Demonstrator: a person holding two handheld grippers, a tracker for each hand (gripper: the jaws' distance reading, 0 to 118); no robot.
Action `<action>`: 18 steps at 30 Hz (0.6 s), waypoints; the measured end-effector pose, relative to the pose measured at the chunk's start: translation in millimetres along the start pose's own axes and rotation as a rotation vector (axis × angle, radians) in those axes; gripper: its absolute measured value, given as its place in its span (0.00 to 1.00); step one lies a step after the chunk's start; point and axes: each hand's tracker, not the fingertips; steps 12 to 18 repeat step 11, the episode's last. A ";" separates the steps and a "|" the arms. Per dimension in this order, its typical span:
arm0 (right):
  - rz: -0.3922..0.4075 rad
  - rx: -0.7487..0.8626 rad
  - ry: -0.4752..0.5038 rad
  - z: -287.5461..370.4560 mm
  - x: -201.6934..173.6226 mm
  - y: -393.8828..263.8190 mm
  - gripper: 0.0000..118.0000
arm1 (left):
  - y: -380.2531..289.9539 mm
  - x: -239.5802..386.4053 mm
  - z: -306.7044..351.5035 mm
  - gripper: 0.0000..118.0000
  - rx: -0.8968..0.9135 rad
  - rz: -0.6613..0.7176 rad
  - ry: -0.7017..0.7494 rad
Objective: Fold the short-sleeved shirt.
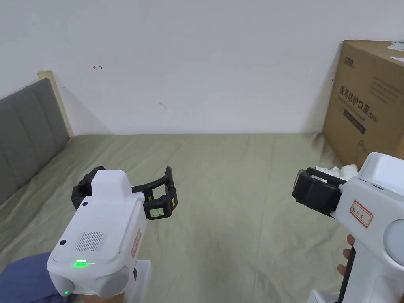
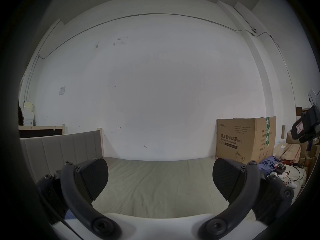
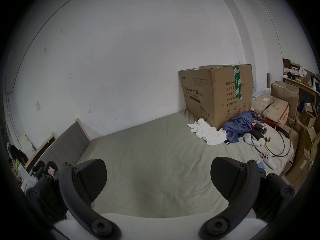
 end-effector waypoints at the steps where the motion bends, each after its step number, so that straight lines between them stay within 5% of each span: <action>1: 0.001 0.005 -0.003 -1.2 0.5 0.2 1.00 | -0.1 -0.2 0.2 1.00 0.001 -0.002 0.002; 9: 0.118 0.096 -0.052 -3.3 6.8 -7.3 1.00 | -0.5 -3.6 1.4 1.00 -0.001 -0.003 0.007; 18: 0.126 0.089 -0.050 -2.6 2.5 -7.6 1.00 | -0.5 -3.9 1.7 1.00 0.003 -0.002 0.009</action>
